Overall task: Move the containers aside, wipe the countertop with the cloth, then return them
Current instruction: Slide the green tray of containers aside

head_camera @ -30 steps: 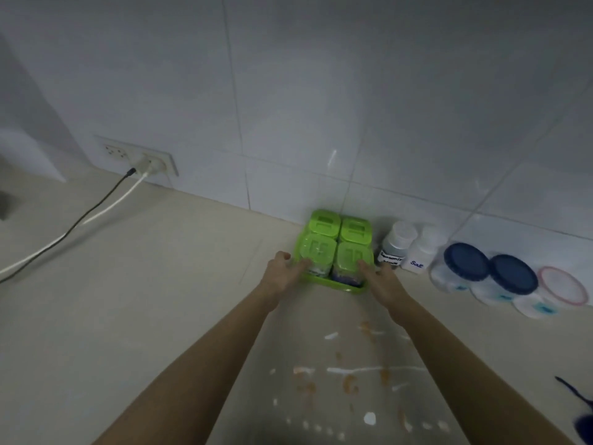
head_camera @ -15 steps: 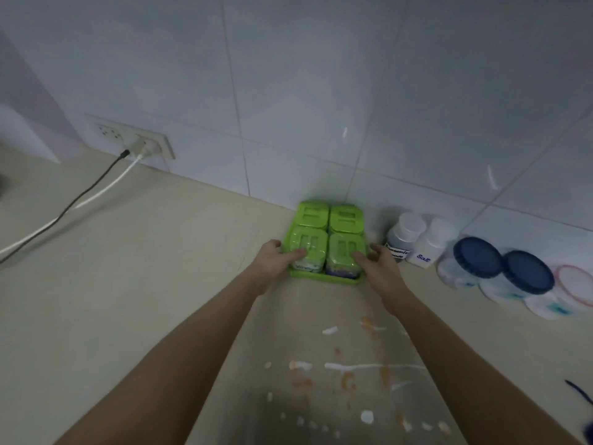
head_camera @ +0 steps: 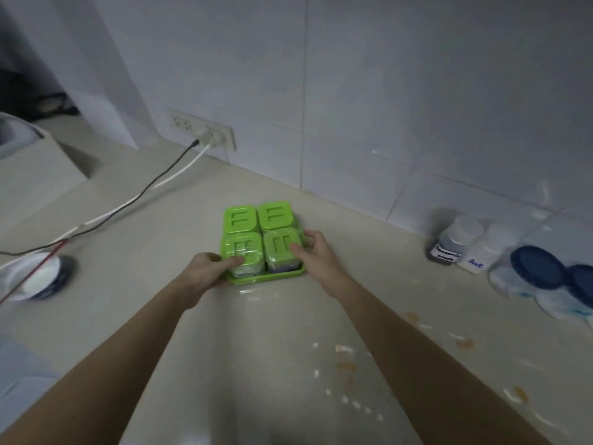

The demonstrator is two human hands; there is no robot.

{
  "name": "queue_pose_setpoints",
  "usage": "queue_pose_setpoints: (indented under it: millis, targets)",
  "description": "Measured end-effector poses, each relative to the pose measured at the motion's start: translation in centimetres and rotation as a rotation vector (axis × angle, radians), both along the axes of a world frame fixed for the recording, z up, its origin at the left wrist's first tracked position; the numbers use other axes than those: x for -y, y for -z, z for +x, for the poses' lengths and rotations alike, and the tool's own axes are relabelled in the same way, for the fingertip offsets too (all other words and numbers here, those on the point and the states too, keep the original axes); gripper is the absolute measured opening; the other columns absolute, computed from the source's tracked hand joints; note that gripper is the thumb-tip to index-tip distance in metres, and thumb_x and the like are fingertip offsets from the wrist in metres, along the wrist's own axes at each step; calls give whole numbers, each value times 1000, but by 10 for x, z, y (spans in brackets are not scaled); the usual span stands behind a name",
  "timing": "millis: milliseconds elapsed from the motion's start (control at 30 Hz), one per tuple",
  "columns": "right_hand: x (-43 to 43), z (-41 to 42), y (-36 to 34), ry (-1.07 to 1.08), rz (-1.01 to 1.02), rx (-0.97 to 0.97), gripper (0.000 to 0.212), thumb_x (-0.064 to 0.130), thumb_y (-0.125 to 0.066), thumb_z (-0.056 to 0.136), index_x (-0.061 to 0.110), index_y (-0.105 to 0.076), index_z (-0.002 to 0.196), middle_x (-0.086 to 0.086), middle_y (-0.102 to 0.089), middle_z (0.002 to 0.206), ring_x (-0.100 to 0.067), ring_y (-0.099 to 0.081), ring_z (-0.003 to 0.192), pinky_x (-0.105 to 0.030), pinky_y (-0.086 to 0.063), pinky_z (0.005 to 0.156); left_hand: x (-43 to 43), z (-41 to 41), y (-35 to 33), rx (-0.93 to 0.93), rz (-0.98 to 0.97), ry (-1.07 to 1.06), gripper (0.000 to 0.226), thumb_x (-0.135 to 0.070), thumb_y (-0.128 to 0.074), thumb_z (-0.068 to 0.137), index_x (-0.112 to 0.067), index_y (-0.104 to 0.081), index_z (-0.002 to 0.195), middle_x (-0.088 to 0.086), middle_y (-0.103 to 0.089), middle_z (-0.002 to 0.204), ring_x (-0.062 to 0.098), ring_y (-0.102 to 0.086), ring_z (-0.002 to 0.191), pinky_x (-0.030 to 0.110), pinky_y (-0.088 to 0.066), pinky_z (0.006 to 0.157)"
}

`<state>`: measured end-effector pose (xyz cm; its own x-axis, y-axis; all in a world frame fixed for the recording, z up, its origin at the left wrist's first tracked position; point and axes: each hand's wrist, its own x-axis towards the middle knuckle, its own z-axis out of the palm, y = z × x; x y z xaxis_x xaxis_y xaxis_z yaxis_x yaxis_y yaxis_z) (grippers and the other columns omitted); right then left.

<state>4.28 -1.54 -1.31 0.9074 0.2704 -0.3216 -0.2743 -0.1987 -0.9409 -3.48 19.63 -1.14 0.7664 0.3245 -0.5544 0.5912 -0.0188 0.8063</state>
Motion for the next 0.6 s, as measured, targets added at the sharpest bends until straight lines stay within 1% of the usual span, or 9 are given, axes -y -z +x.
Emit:
queue_pose_setpoints:
  millis: [67,167,233,267,333,400,433,500,600]
  targets:
    - [-17,-6,6,-29,2,-1,45,5,-56,91,0,-37,130,-20,-55,127,-19,-55,103,-34,-47,91,-12,-16,1,-6,0,-31,43,-26,-73,80,8,-63,105,24,-69,106,25,-65,85,34,-53,89]
    - [-32,-13,15,-55,-8,11,44,6,-56,91,-1,-37,130,-22,-55,128,-18,-55,102,-19,-48,78,-20,-32,3,-33,27,-34,45,-30,-73,80,8,-64,103,25,-69,106,25,-66,85,35,-54,87]
    - [-34,-13,16,-48,-42,19,43,10,-57,91,0,-39,129,-21,-57,127,-18,-56,100,-18,-47,75,-20,-34,-2,-64,91,-24,55,-40,-77,72,6,-65,101,23,-70,104,26,-64,84,40,-54,90]
    - [-34,-13,14,-59,-79,35,42,14,-58,92,1,-41,128,-19,-58,126,-19,-57,100,-22,-47,76,-19,-32,-5,-82,187,-13,68,-48,-78,64,5,-64,103,20,-69,104,26,-63,86,40,-52,89]
    - [-27,-12,7,-128,-208,115,43,20,-58,92,2,-44,128,-17,-58,127,-25,-59,109,-28,-43,87,-13,-23,-16,-92,537,36,90,-57,-72,54,2,-56,119,19,-59,114,31,-57,103,41,-48,92]
    - [-12,-9,0,-205,-346,232,46,25,-57,92,2,-44,130,-18,-54,132,-30,-54,120,-32,-40,96,-1,-9,-30,34,879,104,79,-46,-72,67,-2,-48,128,22,-49,122,38,-45,117,46,-41,98]
    - [2,-6,-3,-220,-410,292,48,27,-57,92,2,-45,131,-18,-53,133,-30,-52,122,-34,-40,99,11,1,-37,126,965,137,69,-38,-71,74,-2,-48,127,23,-47,123,40,-42,118,47,-39,98]
    - [37,1,-11,-210,-512,370,48,28,-57,91,4,-46,131,-18,-52,133,-30,-51,122,-37,-40,102,38,24,-49,252,1025,213,55,-27,-67,81,-1,-50,126,25,-47,122,41,-41,117,48,-37,98]
    - [104,10,-22,-139,-685,474,40,25,-56,90,6,-50,125,-15,-55,125,-31,-52,117,-42,-42,100,90,59,-52,379,1028,416,47,-17,-64,83,1,-51,124,26,-48,121,42,-43,114,47,-36,99]
